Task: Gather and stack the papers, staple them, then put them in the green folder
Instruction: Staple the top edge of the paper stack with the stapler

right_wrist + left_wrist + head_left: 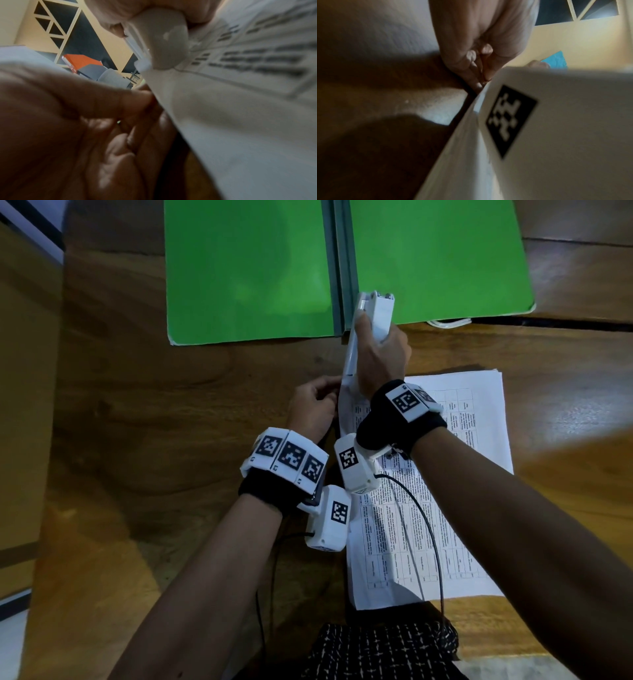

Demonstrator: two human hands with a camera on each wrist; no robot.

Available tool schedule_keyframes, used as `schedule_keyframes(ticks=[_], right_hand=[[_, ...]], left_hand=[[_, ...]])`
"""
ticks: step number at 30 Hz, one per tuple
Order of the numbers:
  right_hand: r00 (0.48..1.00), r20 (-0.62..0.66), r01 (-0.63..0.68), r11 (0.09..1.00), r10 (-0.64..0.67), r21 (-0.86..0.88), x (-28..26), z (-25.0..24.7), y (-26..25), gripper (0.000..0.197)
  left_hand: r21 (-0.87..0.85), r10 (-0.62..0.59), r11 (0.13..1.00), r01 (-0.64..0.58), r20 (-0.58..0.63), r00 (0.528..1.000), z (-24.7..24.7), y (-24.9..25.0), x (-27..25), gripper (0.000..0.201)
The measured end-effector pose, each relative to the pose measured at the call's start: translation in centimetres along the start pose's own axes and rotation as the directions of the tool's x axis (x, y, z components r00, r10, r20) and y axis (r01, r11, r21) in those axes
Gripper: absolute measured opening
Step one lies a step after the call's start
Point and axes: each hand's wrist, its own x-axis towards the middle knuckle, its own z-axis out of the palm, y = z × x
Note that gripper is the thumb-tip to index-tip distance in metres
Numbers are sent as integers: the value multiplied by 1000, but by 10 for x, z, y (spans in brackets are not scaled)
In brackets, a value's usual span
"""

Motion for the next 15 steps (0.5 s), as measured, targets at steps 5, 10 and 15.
schedule_keyframes(ticks=[5, 10, 15], right_hand=[[998, 54, -33, 999, 35, -40, -2, -5, -11, 53], [993, 114, -11, 995, 22, -96, -1, -3, -12, 57], [987, 158, -16, 998, 26, -68, 5, -21, -13, 44]], left_hand=[[-46, -20, 999, 20, -18, 1000, 0, 2, 0, 42], [-58, -89, 994, 89, -2, 996, -4, 7, -1, 34], [-67, -78, 995, 79, 26, 997, -3, 9, -7, 26]])
